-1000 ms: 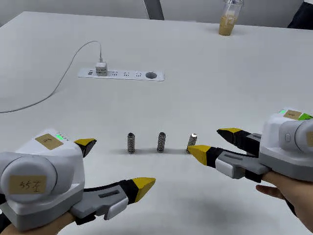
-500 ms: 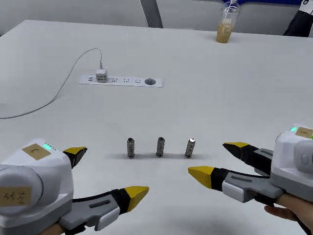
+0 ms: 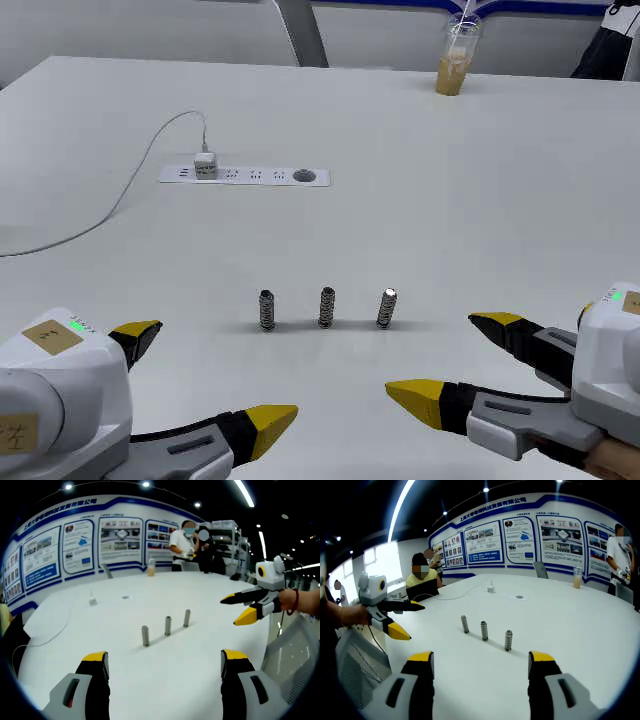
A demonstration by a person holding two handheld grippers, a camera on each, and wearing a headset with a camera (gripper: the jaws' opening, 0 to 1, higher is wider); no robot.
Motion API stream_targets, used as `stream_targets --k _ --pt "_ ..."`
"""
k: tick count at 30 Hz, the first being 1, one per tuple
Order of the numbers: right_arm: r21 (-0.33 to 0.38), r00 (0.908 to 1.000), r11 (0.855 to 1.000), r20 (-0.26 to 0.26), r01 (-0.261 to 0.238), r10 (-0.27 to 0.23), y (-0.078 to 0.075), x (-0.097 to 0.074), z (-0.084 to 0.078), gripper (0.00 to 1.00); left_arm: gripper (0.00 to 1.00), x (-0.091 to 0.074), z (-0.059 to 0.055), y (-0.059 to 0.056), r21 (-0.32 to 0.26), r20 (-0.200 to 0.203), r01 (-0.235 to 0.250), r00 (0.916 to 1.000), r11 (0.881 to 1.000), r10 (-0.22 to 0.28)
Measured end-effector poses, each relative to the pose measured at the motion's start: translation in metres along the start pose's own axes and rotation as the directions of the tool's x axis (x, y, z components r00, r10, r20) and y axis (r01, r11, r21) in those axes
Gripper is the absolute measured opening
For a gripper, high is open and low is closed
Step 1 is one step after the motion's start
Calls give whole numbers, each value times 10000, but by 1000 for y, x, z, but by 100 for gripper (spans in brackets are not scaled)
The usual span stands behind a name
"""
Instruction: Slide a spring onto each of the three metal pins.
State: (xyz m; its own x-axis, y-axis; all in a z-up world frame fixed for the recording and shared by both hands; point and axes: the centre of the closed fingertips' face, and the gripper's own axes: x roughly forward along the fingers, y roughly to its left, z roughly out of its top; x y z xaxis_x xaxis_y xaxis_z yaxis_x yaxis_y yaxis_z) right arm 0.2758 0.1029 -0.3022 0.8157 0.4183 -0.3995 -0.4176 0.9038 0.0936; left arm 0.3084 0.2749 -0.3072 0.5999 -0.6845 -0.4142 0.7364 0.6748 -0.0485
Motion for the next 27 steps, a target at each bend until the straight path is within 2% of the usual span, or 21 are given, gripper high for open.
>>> stream_targets --k 3,10,21,27 --pt "115 9999 9999 -95 108 -107 -1 -4 -4 79 95 -2 0 -1 24 85 14 10000 10000 -14" --pt "365 9997 9990 -97 248 -245 -1 -13 -11 81 97 -4 -2 -4 3 4 11 10000 10000 -11" --pt "171 9993 9994 -211 303 -299 3 -15 -13 83 100 -7 -3 -1 -205 -32 -94 10000 9997 94" --pt "-166 9989 9995 -395 253 -259 7 -14 -15 86 100 -9 -5 -1 -426 -58 -165 9999 9990 163"
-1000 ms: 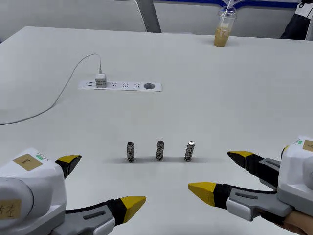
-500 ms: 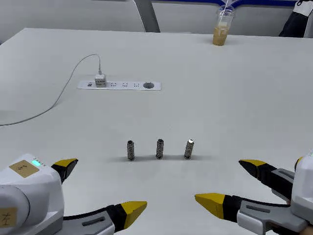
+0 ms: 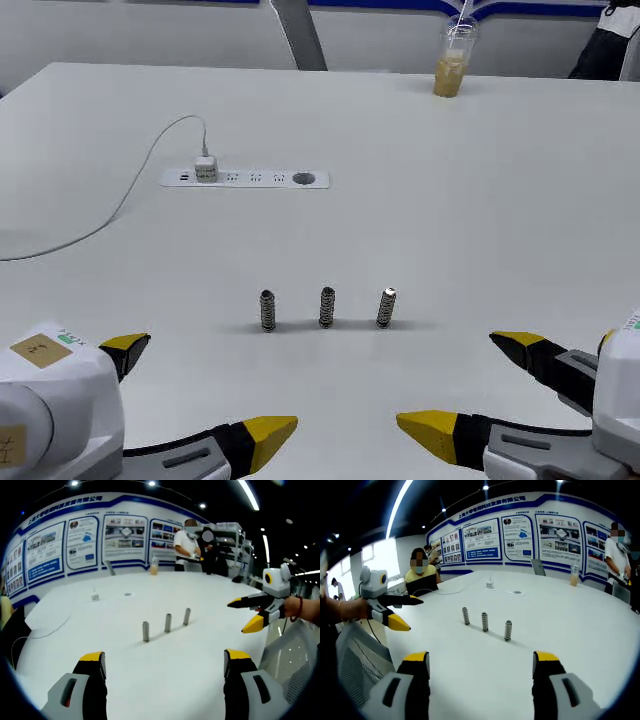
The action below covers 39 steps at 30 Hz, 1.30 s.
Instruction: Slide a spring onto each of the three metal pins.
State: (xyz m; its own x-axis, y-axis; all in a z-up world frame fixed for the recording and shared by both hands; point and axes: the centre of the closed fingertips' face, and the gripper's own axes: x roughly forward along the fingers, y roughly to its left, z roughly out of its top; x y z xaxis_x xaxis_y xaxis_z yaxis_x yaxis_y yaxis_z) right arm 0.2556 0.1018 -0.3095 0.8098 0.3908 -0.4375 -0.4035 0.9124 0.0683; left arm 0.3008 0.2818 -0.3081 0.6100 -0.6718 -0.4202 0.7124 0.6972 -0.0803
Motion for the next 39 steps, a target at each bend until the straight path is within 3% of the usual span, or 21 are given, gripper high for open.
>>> stream_targets --k 20,39 --pt "366 9997 9990 64 245 -247 -3 -4 -3 90 100 -3 -6 -4 108 -176 46 9998 9999 -44" --pt "225 9995 9994 -143 268 -265 -2 -4 -7 90 100 -4 -8 -5 62 -251 51 9997 10000 -49"
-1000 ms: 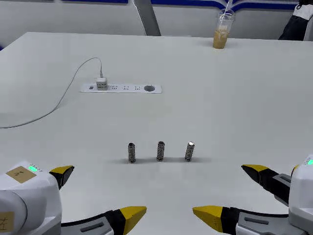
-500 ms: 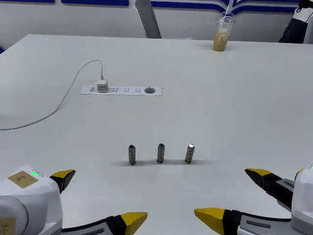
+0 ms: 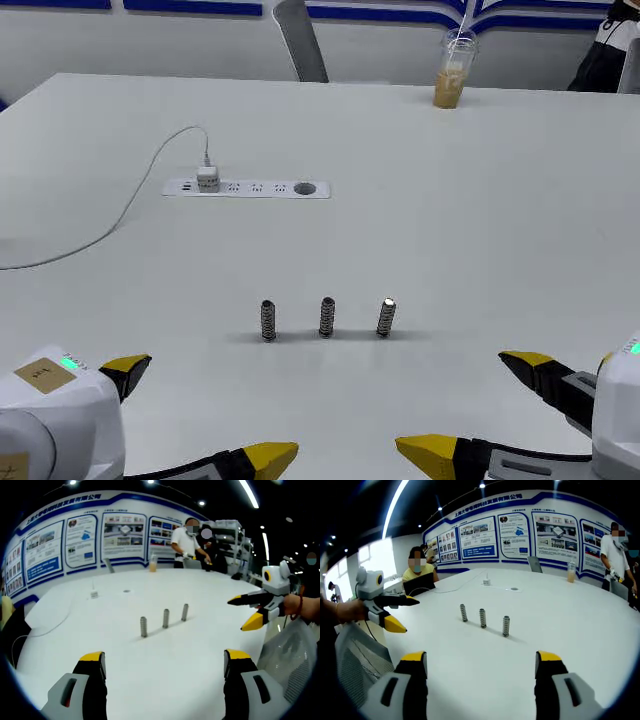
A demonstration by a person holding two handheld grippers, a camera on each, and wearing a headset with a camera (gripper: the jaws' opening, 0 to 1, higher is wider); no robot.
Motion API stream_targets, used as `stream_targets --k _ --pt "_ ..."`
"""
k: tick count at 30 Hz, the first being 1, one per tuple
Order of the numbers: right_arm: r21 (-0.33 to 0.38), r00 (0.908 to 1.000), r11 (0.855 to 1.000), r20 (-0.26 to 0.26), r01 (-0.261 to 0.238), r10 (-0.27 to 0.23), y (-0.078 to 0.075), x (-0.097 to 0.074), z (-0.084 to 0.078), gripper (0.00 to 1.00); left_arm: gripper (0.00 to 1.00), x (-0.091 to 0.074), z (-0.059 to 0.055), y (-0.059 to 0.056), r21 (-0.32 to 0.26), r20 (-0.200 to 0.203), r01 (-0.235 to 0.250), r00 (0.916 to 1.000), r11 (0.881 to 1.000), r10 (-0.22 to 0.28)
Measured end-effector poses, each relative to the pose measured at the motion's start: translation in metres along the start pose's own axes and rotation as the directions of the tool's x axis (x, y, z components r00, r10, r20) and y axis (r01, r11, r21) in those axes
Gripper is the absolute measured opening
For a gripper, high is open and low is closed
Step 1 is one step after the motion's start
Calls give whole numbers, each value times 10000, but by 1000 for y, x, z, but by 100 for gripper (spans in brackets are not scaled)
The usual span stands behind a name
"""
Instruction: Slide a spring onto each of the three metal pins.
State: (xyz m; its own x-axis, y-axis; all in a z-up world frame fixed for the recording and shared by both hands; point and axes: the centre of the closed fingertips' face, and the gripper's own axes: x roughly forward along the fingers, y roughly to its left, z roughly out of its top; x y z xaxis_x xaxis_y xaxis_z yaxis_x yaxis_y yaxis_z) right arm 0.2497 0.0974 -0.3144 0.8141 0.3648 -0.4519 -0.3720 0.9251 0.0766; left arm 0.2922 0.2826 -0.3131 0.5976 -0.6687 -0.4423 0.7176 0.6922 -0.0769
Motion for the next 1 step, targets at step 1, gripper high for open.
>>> stream_targets --k 1 --pt "-1 10000 10000 -4 -9 9 0 0 0 90 100 0 0 0 2 -5 0 10000 10000 0"
